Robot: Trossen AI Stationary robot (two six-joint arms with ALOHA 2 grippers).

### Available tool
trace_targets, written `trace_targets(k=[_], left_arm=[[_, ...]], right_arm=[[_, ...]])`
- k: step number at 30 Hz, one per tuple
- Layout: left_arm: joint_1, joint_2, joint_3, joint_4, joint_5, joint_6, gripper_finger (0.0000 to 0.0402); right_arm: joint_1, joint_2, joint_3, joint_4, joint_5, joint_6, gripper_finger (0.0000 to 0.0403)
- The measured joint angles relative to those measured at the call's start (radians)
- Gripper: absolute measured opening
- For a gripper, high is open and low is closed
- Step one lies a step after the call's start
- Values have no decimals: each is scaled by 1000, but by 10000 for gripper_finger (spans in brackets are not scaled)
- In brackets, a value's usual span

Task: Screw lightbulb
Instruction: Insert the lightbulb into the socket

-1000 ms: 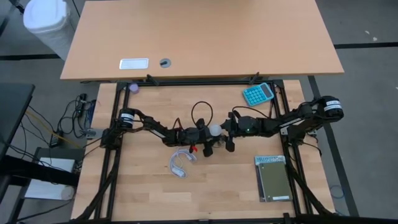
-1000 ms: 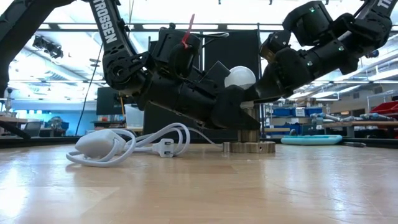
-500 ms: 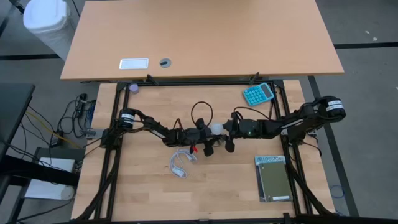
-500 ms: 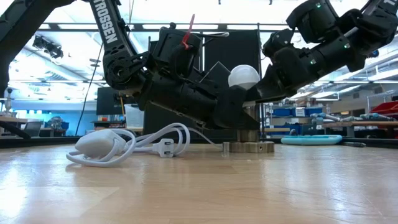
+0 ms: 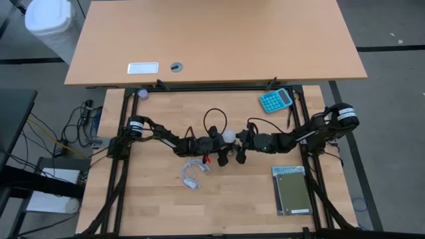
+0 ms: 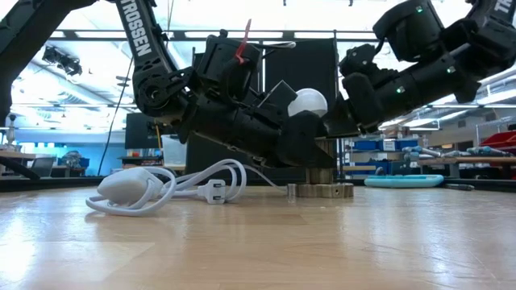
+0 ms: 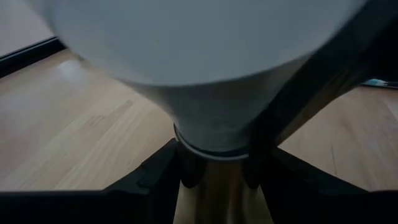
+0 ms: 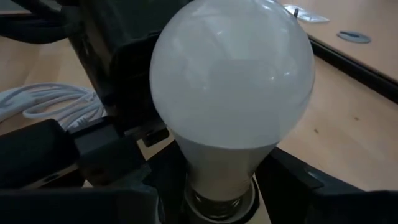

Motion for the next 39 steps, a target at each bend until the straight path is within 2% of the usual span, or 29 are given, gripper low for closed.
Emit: trace_targets(k=[9,24,32,39], left_arm=[[0,0,-1,0,3,2,193],[0,0,-1,5,6,16,193],[1,0,-1,3,8,15,193],[2,0,-1,0,10,4,193]], right_arm=[[24,-8,-42,20,24,55,170],[26,-5,-51,37,4,8,173],[26,-25,-51,-6,-44,-13,227],[28,-168,-53,-219,-77,-13,278]])
